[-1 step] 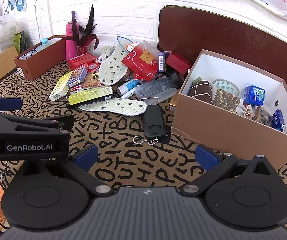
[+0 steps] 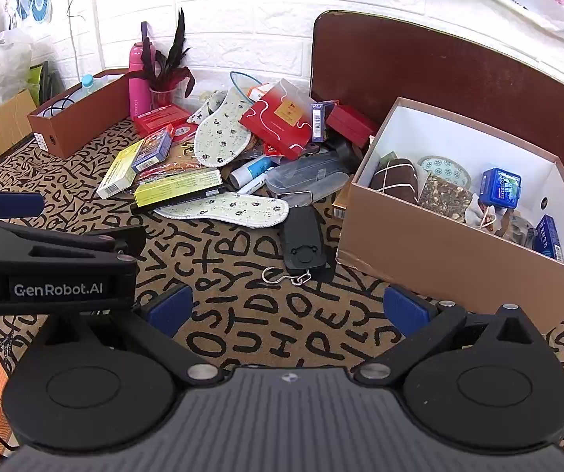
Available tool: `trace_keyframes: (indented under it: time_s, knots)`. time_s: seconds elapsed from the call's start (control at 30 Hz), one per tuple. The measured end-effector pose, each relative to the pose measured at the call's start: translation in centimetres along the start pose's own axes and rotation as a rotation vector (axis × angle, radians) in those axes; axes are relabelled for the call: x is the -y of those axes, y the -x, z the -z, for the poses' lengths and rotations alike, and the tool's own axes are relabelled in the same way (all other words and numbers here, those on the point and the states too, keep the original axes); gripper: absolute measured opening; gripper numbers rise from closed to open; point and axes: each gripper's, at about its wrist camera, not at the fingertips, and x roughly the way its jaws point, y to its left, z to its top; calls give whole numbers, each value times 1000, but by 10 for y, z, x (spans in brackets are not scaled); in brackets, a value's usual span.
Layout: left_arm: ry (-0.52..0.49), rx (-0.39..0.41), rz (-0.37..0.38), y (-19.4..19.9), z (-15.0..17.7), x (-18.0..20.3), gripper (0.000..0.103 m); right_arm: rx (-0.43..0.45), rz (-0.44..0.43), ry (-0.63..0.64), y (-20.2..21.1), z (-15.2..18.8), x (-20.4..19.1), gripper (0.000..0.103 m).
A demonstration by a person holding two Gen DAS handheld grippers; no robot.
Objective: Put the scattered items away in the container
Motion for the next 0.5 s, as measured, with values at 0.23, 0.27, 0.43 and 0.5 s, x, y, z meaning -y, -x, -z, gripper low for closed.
trace_keyframes:
  time_s: [0.23,0.27,0.43,0.5]
  knots:
    - [0,-1,4,-3,0,-1,103,-4,-1,2,-4,1,-2,103]
    - [-1,-2,4,-3,0,-1,103,-5,-1,2,-4,1,-3,103]
    - [-2,-1,4,-4,1,0,103,-6,-4,4,-5,0,-2,103]
    - [-2,-3,4,-4,0,0,103,-7,-4,4,-4,0,-2,103]
